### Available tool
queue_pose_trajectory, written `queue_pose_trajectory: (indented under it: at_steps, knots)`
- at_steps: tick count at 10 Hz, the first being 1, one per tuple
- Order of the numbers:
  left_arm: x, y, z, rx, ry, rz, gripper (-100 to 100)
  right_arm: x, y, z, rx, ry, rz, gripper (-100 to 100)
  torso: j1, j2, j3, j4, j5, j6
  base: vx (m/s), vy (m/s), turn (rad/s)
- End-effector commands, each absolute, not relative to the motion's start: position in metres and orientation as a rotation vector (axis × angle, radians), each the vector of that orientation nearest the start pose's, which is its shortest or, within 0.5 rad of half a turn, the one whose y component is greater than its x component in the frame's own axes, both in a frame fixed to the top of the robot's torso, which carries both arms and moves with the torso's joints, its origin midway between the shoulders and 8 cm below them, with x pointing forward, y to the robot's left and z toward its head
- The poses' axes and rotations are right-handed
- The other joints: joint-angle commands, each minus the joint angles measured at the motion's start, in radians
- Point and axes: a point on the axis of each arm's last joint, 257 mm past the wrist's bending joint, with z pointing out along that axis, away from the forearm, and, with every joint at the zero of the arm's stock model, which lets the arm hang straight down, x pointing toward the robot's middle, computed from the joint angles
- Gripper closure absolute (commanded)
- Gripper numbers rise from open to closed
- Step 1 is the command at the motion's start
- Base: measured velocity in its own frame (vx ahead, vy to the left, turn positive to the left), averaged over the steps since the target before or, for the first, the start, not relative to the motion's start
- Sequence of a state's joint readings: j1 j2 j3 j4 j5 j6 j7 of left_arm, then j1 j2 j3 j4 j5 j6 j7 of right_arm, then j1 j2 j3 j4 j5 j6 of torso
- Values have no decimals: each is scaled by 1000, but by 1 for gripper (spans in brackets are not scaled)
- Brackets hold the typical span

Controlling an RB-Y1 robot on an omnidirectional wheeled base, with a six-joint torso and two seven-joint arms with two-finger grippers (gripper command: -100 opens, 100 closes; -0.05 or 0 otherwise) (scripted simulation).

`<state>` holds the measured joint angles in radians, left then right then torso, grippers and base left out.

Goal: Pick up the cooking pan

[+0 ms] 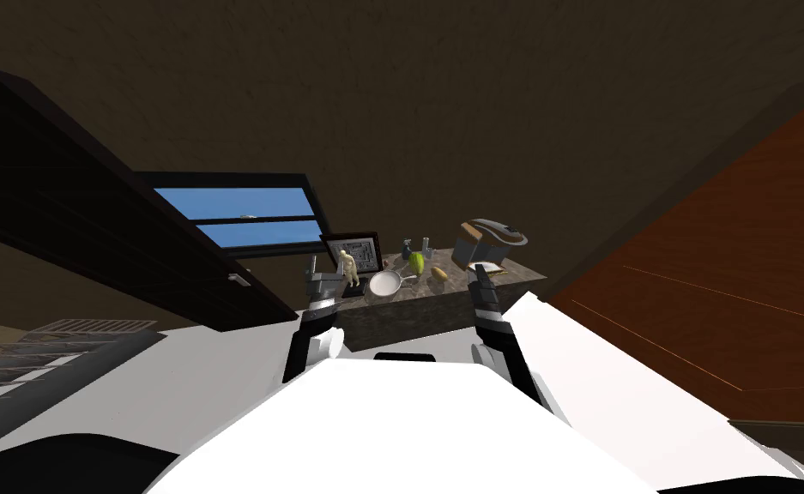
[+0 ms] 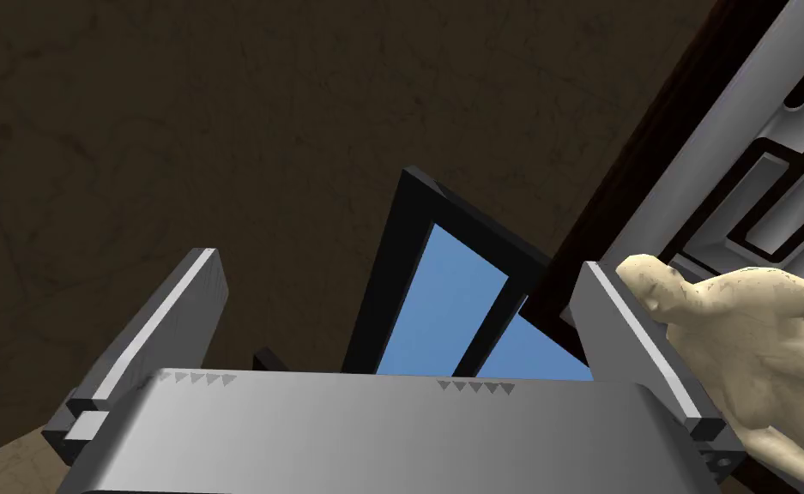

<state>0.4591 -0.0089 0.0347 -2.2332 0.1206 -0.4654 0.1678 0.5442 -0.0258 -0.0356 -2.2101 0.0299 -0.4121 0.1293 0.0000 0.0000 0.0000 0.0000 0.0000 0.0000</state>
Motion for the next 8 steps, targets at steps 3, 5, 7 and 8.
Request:
queue_pose_trajectory:
  at_steps: [3, 5, 7, 8]
  knots:
    - [365, 321, -11, -869, 624, -1420, -100, 362, -300, -40, 716, 818, 1065, 0, -1, 0, 0, 0, 0, 0, 5, -23, 8]
    - [368, 337, -26, -908, 688, -1356, -100, 362, -300, -40, 716, 818, 1065, 0, -2, 0, 0, 0, 0, 0, 11, -35, 0]
    - [370, 347, -36, -937, 720, -1319, -100, 362, -300, -40, 716, 818, 1065, 0, -2, -1, 0, 0, 0, 0, 6, -30, -1]
    - [370, 358, -44, -961, 745, -1282, -100, 362, -300, -40, 716, 818, 1065, 0, -2, 0, 0, 0, 0, 0, 7, -42, -9]
